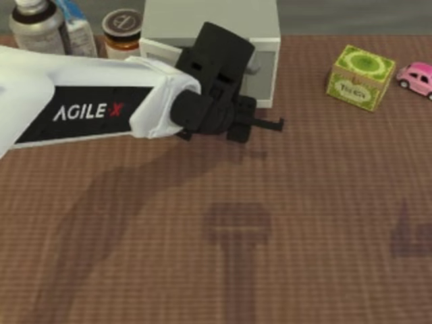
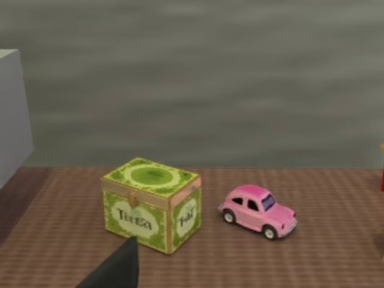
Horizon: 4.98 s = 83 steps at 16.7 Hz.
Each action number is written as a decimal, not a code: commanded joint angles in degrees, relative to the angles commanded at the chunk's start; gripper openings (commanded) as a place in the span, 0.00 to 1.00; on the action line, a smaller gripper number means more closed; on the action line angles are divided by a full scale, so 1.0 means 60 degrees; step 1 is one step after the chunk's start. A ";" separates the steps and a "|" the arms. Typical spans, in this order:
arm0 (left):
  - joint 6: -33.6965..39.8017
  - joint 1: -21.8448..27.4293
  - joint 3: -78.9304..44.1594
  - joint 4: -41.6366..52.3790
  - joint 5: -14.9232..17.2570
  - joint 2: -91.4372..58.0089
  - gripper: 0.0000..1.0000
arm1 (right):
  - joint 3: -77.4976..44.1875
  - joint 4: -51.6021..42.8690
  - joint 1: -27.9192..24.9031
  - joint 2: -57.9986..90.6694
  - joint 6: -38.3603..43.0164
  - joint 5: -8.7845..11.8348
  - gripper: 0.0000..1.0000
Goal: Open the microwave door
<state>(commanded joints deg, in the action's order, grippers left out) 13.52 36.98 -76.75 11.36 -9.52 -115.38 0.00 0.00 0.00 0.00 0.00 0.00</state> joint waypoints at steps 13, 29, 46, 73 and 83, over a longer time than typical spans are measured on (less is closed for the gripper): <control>0.0000 0.0000 0.0000 0.0000 0.0000 0.0000 0.00 | 0.0000 0.0000 0.0000 0.0000 0.0000 0.0000 1.00; -0.0388 -0.0105 0.0372 -0.0185 0.0321 0.0244 0.00 | 0.0000 0.0000 0.0000 0.0000 0.0000 0.0000 1.00; -0.0388 -0.0105 0.0372 -0.0185 0.0321 0.0244 0.00 | 0.0000 0.0000 0.0000 0.0000 0.0000 0.0000 1.00; -0.0800 -0.0226 0.0738 -0.0351 0.0668 0.0489 0.00 | 0.0000 0.0000 0.0000 0.0000 0.0000 0.0000 1.00; -0.0800 -0.0226 0.0738 -0.0351 0.0668 0.0489 0.00 | 0.0000 0.0000 0.0000 0.0000 0.0000 0.0000 1.00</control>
<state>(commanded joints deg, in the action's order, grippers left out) 8.72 35.63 -72.32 9.25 -5.52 -112.45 0.00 0.00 0.00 0.00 0.00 0.00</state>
